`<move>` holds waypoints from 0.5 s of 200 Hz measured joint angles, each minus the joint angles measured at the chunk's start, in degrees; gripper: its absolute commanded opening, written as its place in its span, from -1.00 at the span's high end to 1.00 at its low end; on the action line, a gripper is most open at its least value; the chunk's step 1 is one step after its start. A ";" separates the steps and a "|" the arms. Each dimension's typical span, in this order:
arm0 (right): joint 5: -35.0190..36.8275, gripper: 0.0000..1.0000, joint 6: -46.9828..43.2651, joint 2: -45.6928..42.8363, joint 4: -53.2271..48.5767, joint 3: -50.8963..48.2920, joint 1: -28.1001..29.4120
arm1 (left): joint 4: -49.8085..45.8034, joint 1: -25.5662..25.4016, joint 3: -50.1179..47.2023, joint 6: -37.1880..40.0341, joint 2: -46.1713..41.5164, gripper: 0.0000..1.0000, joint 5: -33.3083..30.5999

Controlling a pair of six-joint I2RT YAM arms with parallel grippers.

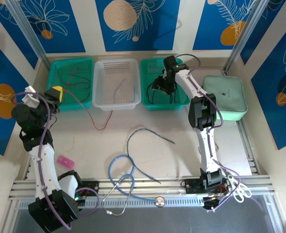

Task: Untangle the cables

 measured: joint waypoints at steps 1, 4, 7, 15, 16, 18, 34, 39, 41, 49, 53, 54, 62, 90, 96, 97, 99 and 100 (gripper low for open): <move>0.02 -0.28 -0.26 -0.04 -0.09 0.00 0.00 | -0.09 0.00 0.00 0.07 0.00 1.00 -0.02; 0.02 -0.29 -0.17 -0.13 -0.28 0.00 -0.02 | -0.26 0.00 0.00 0.04 0.00 1.00 -0.02; 0.02 -0.30 -0.37 -0.26 -0.46 -0.07 -0.07 | -0.37 0.00 0.00 0.09 0.00 1.00 -0.04; -0.02 -0.31 -0.59 -0.79 -0.94 -0.26 -0.22 | -0.44 0.00 0.02 0.07 0.02 1.00 -0.15; -0.02 -0.31 -0.61 -0.85 -0.96 -0.31 -0.22 | -0.44 0.00 0.02 0.07 0.00 1.00 -0.17; -0.02 -0.31 -0.59 -1.18 -1.01 -0.44 -0.28 | -0.44 -0.02 0.07 0.07 0.00 1.00 -0.22; -0.48 -0.32 -0.68 -4.35 -0.55 -2.93 -1.03 | -0.68 -0.22 0.83 0.04 0.09 1.00 -0.44; -0.66 -0.32 -0.66 -5.95 -0.09 -4.17 -1.36 | -0.68 -0.33 1.20 0.07 0.13 1.00 -0.48; -0.79 -0.32 -0.66 -6.60 0.17 -4.81 -1.49 | -0.70 -0.42 1.38 0.04 0.13 1.00 -0.59; -1.29 -0.32 -0.46 -9.55 0.96 -7.13 -2.10 | -0.81 -0.92 2.10 0.07 0.17 1.00 -0.81; -1.55 -0.33 -0.28 -10.86 1.38 -8.07 -2.32 | -0.90 -1.36 2.58 0.07 0.17 1.00 -1.07; -1.62 -0.33 -0.24 -11.37 1.64 -8.46 -2.40 | -0.94 -1.49 2.73 0.07 0.17 1.00 -1.16; -2.21 -0.33 -0.11 -14.10 2.62 -10.21 -2.73 | -1.16 -2.34 3.72 0.37 0.33 1.00 -1.84; -4.02 -0.33 0.33 -21.86 5.75 -13.29 -3.74 | -4.90 -7.93 8.98 3.65 1.51 1.00 -4.37; -4.39 -0.33 0.42 -22.86 6.38 -13.70 -3.72 | -6.12 -9.25 10.43 4.72 1.81 1.00 -5.03; -4.52 -0.33 0.44 -23.12 6.51 -13.81 -3.69 | -6.21 -9.35 10.56 4.83 1.84 1.00 -5.07; -4.61 -0.33 0.48 -23.50 6.78 -14.03 -3.65 | -6.54 -9.70 11.04 5.29 2.01 1.00 -5.27; -4.70 -0.33 0.50 -23.63 6.86 -14.10 -3.65 | -6.91 -10.01 11.45 5.60 2.10 1.00 -5.44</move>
